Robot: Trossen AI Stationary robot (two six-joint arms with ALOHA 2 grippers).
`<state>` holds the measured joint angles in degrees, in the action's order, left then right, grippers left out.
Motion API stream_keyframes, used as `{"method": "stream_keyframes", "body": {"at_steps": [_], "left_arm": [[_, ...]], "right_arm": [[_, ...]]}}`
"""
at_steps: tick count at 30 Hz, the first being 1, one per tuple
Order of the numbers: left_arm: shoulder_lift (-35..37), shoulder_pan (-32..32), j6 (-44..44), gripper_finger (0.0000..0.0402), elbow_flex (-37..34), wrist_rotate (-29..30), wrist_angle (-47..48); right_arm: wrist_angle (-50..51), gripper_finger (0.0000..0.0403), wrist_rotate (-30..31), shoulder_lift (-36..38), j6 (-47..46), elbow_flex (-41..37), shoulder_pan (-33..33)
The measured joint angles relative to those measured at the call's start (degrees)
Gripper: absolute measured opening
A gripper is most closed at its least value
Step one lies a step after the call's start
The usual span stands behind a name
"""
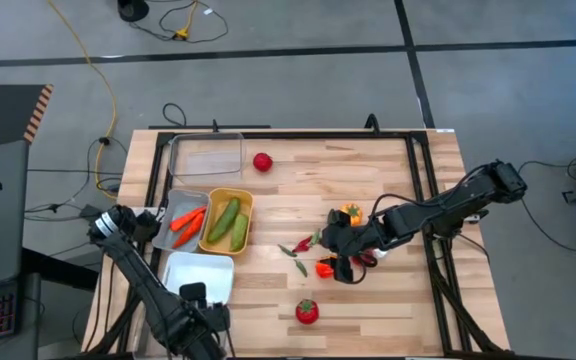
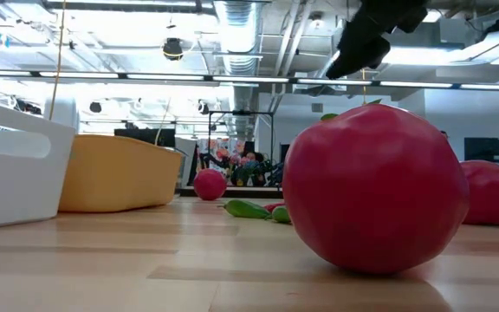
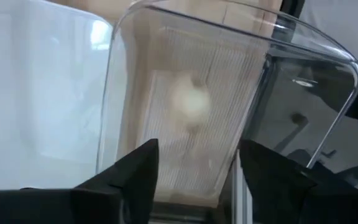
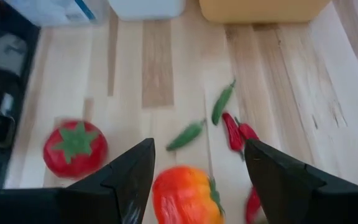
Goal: Sort produce into baskets
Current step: Put the right garlic into the bottom transparent bin
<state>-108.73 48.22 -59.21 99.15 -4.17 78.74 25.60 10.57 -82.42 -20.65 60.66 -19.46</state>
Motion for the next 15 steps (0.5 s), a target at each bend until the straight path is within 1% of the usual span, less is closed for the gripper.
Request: {"method": "stream_keyframes", "body": {"at_steps": [2,5,9,11,15], "left_arm": [[0.0,-0.1,0.1,0.0226,0.0,0.3,0.3],[0.0,-0.1,2.7,0.0236,0.0,0.4,0.5],[0.0,-0.1,6.6,0.0237,0.0,1.7,0.4],[0.0,-0.3,8.0,0.0237,0.0,3.0,0.4],[0.0,-1.3,9.6,0.0238,0.0,3.6,0.4]], "right_arm": [[3.7,0.0276,0.0,0.8,0.1,0.1,0.2],[9.0,0.0276,1.1,3.1,-0.6,0.2,0.5],[19.8,0.0276,7.1,6.5,-4.8,0.3,0.9],[25.6,0.0276,8.1,8.0,-7.7,0.2,1.4],[33.7,0.0276,8.9,10.4,-11.6,-1.5,2.5]]}}
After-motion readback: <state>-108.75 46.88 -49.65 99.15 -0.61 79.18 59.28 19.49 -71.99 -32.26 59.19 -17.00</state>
